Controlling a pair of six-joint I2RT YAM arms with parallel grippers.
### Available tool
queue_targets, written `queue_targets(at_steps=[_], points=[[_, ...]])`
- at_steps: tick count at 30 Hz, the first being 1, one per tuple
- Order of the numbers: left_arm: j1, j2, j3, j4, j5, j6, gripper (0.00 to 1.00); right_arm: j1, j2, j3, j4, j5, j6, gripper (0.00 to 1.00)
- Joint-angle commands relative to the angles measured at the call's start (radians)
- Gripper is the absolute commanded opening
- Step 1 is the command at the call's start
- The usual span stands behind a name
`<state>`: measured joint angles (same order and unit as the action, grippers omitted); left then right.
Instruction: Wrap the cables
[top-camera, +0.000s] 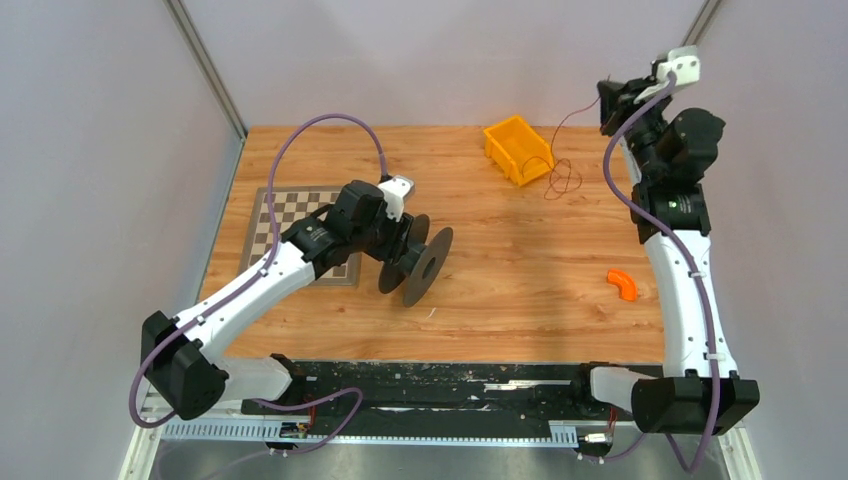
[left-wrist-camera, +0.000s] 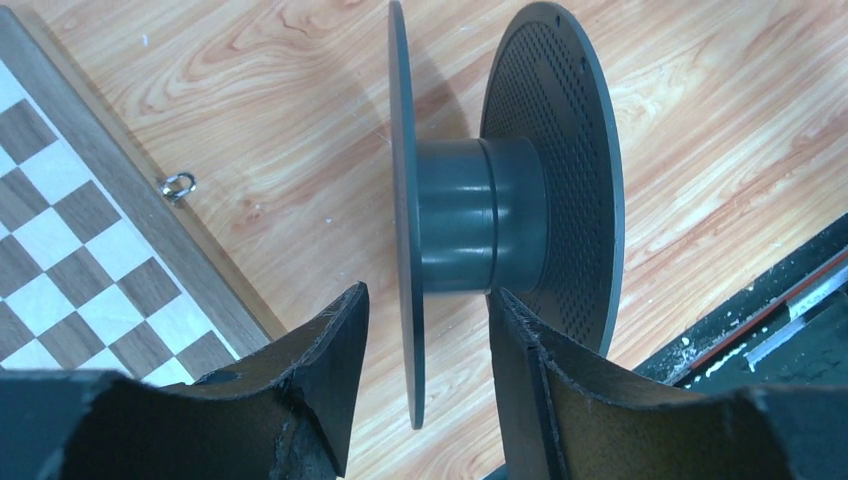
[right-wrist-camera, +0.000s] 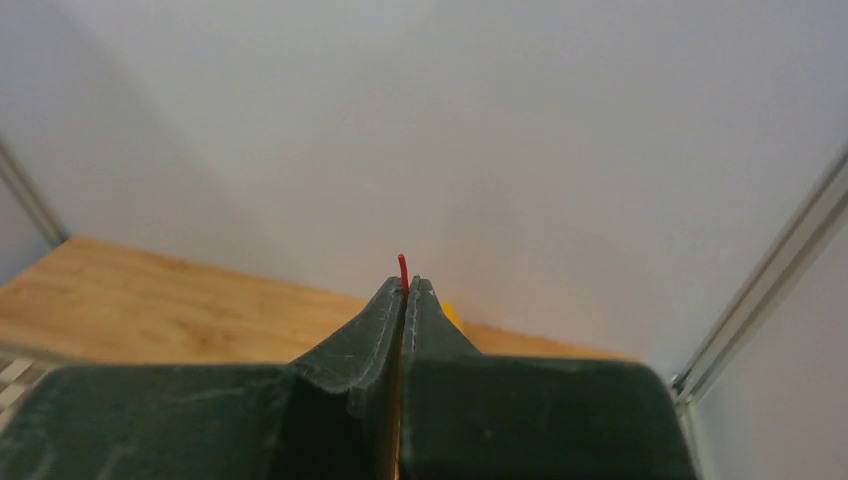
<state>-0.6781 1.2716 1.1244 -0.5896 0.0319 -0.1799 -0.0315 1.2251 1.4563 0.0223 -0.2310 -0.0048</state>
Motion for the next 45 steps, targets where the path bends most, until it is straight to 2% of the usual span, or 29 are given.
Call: queue_targets(at_steps=[1, 4, 10, 14, 19, 25, 31, 34, 40, 45], points=[[0.006, -0.053, 0.015, 0.048, -0.027, 0.018, 0.57, 0.025, -0.063, -0.118, -0.111, -0.157, 0.069, 0.0], [0.006, -0.067, 0.035, 0.053, -0.062, 0.024, 0.61, 0.083, -0.095, -0.169, -0.121, -0.171, 0.118, 0.0], [0.006, -0.093, 0.148, 0.075, 0.031, 0.053, 0.67, 0.107, -0.099, -0.096, -0.136, -0.18, 0.257, 0.0], [0.006, -0.105, 0.221, 0.149, 0.117, 0.059, 0.72, 0.113, -0.117, -0.036, -0.128, -0.147, 0.389, 0.0], [-0.005, -0.09, 0.221, 0.29, 0.26, 0.0, 0.74, 0.116, -0.165, -0.047, -0.087, -0.096, 0.555, 0.0], [-0.069, 0.034, 0.239, 0.413, 0.259, 0.049, 0.8, 0.116, -0.236, -0.132, -0.034, -0.089, 0.651, 0.0], [-0.092, 0.211, 0.269, 0.448, 0.336, 0.085, 0.8, 0.115, -0.281, -0.211, -0.032, -0.138, 0.707, 0.0], [-0.138, 0.271, 0.28, 0.491, 0.381, 0.092, 0.8, 0.116, -0.3, -0.242, -0.032, -0.149, 0.729, 0.0], [-0.203, 0.348, 0.277, 0.575, 0.312, 0.064, 0.79, 0.116, -0.321, -0.271, -0.032, -0.135, 0.774, 0.0], [-0.206, 0.371, 0.208, 0.734, 0.309, -0.007, 0.74, 0.115, -0.346, -0.292, -0.032, -0.116, 0.811, 0.0]])
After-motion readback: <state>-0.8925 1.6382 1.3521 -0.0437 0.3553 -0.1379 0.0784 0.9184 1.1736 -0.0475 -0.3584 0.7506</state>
